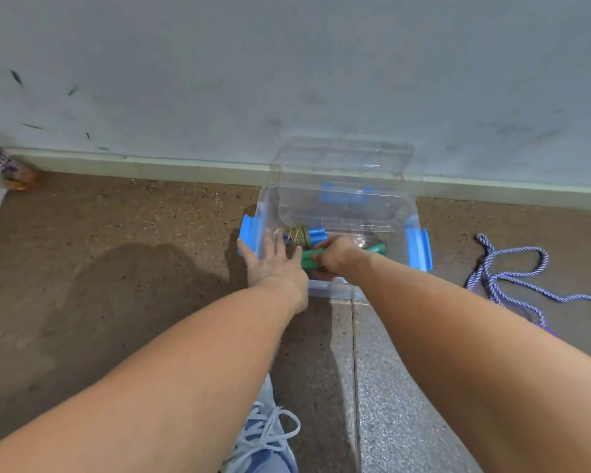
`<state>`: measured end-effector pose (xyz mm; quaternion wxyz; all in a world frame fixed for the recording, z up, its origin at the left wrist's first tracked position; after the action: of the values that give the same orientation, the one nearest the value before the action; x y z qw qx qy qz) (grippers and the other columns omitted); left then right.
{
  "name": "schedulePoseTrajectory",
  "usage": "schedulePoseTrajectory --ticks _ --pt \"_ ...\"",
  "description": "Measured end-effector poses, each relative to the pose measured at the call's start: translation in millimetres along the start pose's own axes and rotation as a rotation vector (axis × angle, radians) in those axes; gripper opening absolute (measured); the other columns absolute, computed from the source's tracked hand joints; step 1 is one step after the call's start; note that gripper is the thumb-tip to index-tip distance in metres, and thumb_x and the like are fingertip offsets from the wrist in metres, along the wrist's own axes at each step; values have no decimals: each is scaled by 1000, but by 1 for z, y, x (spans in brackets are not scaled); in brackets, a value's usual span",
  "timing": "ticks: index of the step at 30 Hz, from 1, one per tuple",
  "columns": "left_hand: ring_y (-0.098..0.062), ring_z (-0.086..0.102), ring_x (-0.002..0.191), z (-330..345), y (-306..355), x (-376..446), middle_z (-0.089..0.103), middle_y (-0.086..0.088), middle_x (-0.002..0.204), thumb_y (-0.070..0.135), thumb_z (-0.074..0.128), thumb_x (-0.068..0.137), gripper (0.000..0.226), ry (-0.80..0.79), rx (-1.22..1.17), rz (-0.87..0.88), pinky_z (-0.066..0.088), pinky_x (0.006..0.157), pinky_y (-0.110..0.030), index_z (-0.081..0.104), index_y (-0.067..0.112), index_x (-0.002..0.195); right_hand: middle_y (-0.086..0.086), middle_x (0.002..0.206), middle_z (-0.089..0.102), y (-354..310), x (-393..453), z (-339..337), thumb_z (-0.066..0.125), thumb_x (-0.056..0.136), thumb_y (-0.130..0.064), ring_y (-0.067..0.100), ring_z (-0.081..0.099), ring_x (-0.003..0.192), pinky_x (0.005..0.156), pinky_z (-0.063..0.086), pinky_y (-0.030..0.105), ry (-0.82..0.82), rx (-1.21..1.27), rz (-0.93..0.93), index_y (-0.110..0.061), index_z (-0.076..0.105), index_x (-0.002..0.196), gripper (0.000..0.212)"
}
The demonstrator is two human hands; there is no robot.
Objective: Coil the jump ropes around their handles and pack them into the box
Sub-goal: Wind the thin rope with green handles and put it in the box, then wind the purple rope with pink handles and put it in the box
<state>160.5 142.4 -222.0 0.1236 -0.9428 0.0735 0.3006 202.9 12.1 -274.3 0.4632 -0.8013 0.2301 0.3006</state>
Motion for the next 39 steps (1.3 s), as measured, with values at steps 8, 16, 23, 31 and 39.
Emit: schedulePoseTrajectory --ticks 8,16,23,31,39 --pt "-34 -17 151 -2 -1 -2 -4 -10 167 44 66 83 101 1 -26 -1 -4 105 -79 1 30 159 20 132 59 1 2 -8 61 92 -2 25 61 94 74 62 30 25 -25 10 1 56 133 41" --pt "-39 -16 150 -29 14 -22 -3 -13 166 47 88 65 142 -59 25 23 -4 109 -77 -18 22 156 9 104 64 -12 -58 -79 65 85 2 29 66 104 94 56 44 158 8 -75 -9 69 115 32" --pt "-31 9 152 -133 112 -84 15 -11 163 34 71 82 103 234 -34 395 9 121 -58 5 19 159 9 90 67 12 -159 -199 62 89 0 22 66 77 79 62 39 368 121 -139 -19 63 87 19" --pt "-29 53 129 -207 228 -194 56 -7 141 36 67 88 63 342 8 734 46 103 -39 44 20 144 3 72 62 120 -257 -266 56 95 3 14 55 48 40 45 19 488 237 -47 -16 60 85 21" --pt "-28 58 120 -159 293 -241 62 -3 133 43 65 88 54 185 223 786 49 100 -41 57 18 135 8 90 68 274 -248 -212 69 87 -19 27 66 78 80 55 39 491 100 176 -17 68 105 18"
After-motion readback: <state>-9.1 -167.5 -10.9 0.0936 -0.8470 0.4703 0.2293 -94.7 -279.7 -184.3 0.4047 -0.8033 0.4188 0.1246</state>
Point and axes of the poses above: each hand's wrist, its own x-axis towards the middle knuckle, its own z-axis out of the palm, y = z × x, the point moved 6 cm from there along x, towards the middle knuckle
